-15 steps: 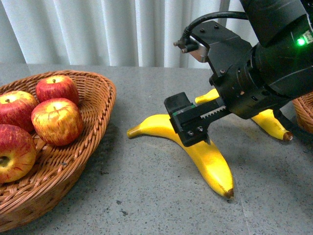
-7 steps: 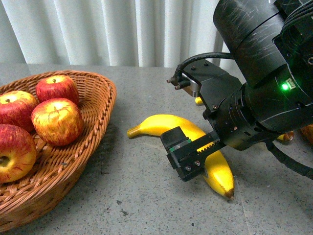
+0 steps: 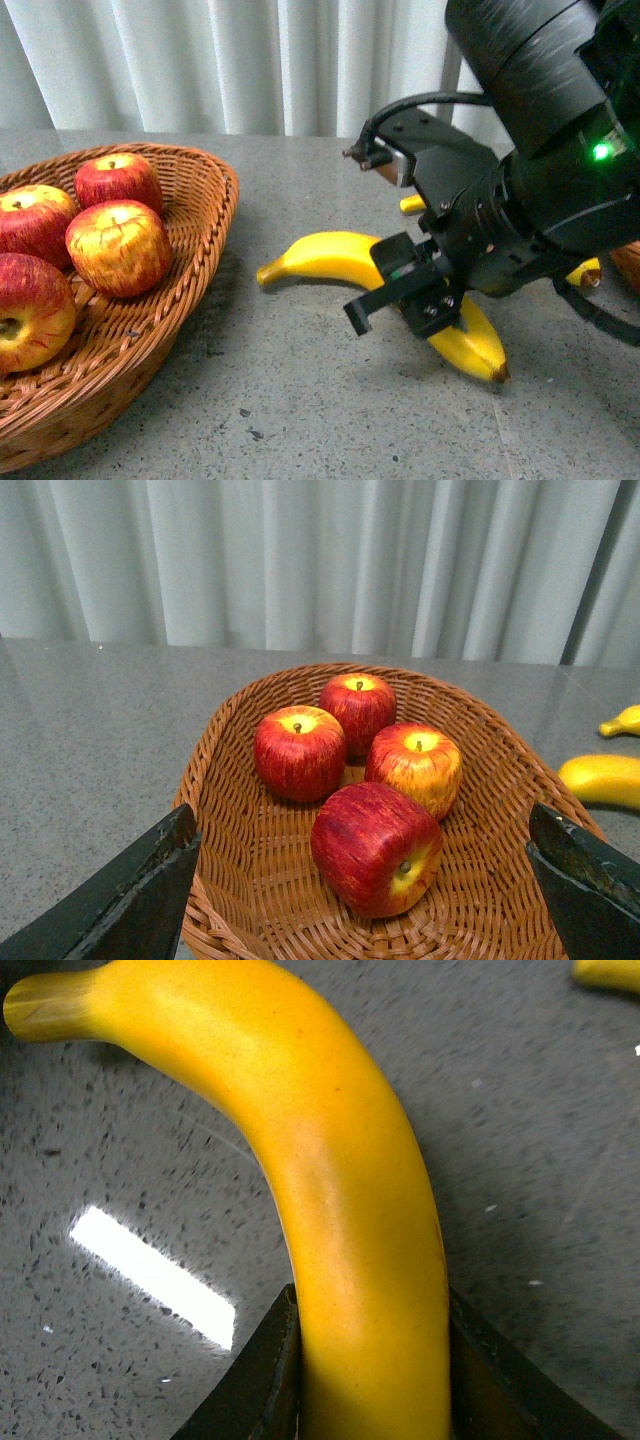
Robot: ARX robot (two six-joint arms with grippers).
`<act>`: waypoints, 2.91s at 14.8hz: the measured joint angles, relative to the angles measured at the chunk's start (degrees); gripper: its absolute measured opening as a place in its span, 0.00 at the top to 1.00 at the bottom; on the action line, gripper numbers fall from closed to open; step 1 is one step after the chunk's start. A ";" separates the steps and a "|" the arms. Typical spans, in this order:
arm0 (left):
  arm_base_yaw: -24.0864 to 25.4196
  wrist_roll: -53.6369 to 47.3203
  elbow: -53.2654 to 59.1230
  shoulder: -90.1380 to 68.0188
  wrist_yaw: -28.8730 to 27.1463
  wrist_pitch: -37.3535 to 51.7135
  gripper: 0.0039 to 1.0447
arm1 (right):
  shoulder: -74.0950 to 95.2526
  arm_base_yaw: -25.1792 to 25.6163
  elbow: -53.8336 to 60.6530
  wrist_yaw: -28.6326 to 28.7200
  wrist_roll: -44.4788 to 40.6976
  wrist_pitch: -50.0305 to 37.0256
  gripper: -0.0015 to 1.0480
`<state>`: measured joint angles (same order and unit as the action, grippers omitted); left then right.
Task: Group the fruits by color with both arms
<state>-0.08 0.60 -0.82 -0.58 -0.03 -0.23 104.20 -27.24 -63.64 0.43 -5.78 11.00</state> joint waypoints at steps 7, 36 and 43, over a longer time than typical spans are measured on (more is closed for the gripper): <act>0.00 0.00 0.02 0.00 0.00 0.00 0.06 | -15.67 21.73 -4.59 10.91 1.18 -0.92 0.70; 0.00 0.00 0.00 0.00 0.00 0.00 0.06 | 3.87 8.46 -18.18 5.42 -6.91 2.23 0.06; 0.00 0.00 0.02 0.00 0.00 0.00 0.06 | 20.00 12.81 -33.09 -2.47 -17.79 10.45 0.06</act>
<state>-0.08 0.60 -0.80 -0.58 -0.03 -0.23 124.20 -14.44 -96.73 -2.04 -23.57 21.45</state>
